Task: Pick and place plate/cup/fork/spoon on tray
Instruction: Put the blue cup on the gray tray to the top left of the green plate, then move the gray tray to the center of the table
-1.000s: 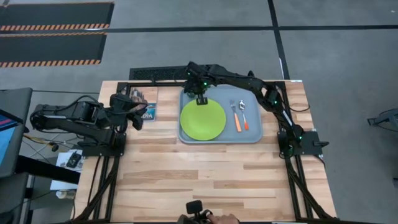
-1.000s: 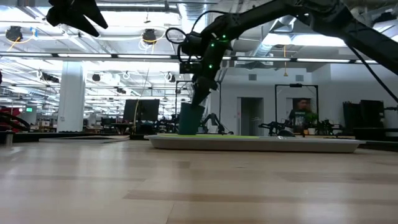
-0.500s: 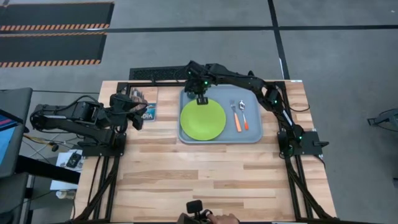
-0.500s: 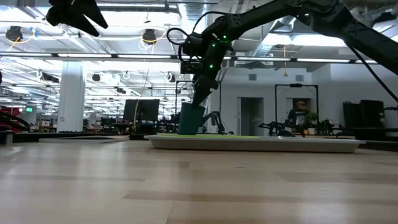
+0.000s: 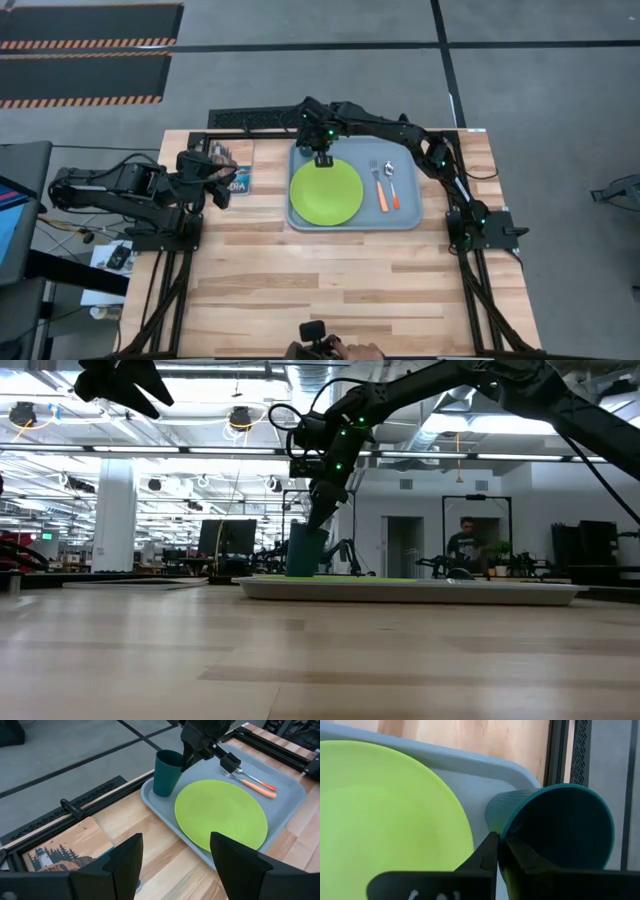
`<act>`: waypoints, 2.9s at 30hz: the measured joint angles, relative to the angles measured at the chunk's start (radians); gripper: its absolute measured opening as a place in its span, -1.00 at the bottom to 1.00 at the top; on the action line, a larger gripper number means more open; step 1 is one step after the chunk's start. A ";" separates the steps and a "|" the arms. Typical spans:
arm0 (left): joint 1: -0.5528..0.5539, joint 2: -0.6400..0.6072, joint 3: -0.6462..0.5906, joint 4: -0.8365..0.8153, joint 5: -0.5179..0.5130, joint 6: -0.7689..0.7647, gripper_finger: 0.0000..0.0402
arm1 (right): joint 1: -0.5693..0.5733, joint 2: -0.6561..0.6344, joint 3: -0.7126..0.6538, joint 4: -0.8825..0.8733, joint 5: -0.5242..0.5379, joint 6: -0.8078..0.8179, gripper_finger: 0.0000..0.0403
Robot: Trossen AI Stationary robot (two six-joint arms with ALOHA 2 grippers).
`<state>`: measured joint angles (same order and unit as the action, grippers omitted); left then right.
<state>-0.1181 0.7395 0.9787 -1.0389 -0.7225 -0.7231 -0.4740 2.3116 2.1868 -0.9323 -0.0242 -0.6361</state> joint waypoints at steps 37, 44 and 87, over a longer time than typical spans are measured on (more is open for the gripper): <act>0.000 0.000 0.000 -0.001 -0.019 0.000 0.08 | -0.012 0.000 0.000 0.031 -0.005 0.060 -0.37; 0.000 0.000 0.000 -0.002 -0.027 0.000 0.08 | -0.004 0.000 0.000 0.062 -0.004 0.061 -0.09; 0.845 0.592 -0.361 1.291 0.948 0.065 0.08 | -0.428 -0.906 -1.066 0.153 0.008 0.929 -0.15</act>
<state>0.7267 1.3318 0.6182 0.2519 0.2253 -0.6585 -0.9022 1.4058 1.1210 -0.7796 -0.0160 0.2930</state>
